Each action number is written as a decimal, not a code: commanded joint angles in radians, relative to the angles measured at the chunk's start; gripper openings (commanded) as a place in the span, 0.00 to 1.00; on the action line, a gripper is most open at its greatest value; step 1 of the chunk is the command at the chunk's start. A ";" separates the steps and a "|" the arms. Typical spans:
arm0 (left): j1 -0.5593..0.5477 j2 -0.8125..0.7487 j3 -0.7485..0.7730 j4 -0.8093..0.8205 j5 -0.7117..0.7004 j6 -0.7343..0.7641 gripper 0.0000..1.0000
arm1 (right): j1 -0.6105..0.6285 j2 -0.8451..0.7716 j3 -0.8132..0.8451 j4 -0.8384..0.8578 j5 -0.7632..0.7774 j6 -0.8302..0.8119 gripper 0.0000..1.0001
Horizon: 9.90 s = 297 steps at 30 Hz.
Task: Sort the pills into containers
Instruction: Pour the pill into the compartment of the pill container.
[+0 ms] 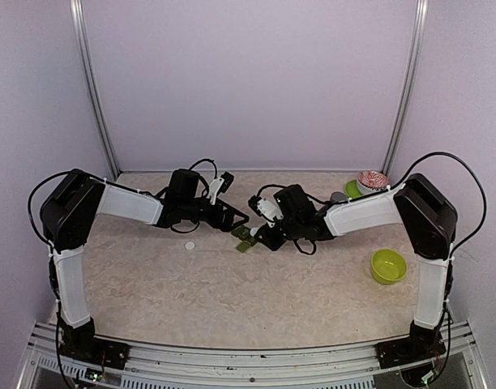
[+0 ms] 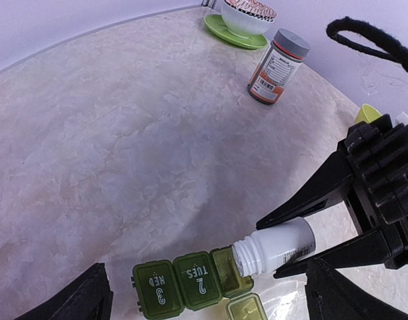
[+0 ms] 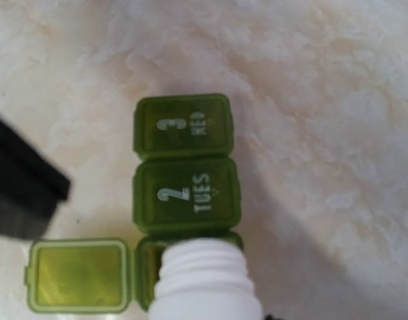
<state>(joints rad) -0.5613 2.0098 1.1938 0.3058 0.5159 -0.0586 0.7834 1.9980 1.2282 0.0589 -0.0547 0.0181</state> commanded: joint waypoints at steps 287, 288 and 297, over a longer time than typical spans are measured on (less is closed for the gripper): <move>0.021 0.007 0.010 0.020 0.038 -0.020 0.89 | -0.015 -0.148 -0.156 0.169 -0.070 -0.031 0.27; 0.019 0.005 0.008 0.022 0.038 -0.021 0.90 | -0.015 -0.148 -0.170 0.194 -0.076 -0.030 0.27; 0.016 -0.029 -0.026 0.050 0.002 -0.058 0.99 | -0.030 -0.175 -0.338 0.499 -0.099 -0.026 0.27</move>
<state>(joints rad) -0.5484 2.0098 1.1900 0.3180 0.5358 -0.0933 0.7670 1.8637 0.9512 0.3565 -0.1307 -0.0071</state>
